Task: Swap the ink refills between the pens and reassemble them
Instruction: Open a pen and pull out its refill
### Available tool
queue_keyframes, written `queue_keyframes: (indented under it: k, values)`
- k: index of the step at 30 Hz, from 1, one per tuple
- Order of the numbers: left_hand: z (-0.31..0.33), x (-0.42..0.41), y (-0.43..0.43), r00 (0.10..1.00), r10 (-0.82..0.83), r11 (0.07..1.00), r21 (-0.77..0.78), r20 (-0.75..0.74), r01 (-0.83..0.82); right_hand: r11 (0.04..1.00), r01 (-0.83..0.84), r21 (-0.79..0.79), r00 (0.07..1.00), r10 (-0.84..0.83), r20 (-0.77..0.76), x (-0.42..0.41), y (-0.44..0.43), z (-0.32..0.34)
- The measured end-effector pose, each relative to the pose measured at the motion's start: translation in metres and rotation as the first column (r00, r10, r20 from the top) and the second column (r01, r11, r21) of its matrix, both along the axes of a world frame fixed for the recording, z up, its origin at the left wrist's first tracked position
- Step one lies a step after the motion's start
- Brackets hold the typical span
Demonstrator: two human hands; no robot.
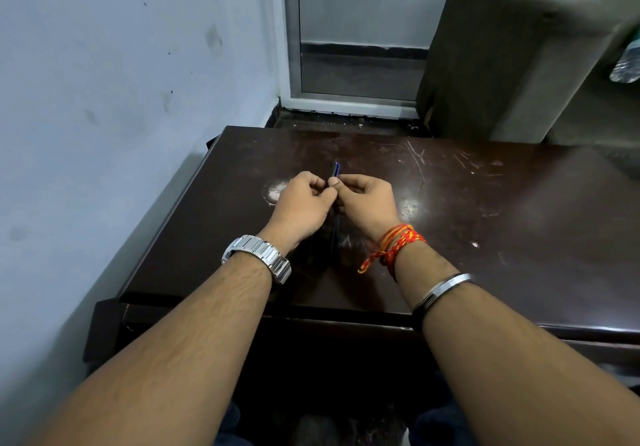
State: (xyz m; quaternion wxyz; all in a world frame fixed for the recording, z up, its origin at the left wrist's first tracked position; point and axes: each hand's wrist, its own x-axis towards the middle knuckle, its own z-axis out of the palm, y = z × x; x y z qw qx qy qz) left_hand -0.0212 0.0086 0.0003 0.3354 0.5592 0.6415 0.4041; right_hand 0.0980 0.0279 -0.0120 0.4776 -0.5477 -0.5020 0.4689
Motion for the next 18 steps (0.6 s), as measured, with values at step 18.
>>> queue_keyframes:
  k: [18]
  values:
    - [-0.008,0.011,0.000,0.996,0.021,0.995,0.103,-0.083,-0.012,0.983,0.110,-0.147,0.976,-0.135,-0.172,-0.007,0.000,0.000]
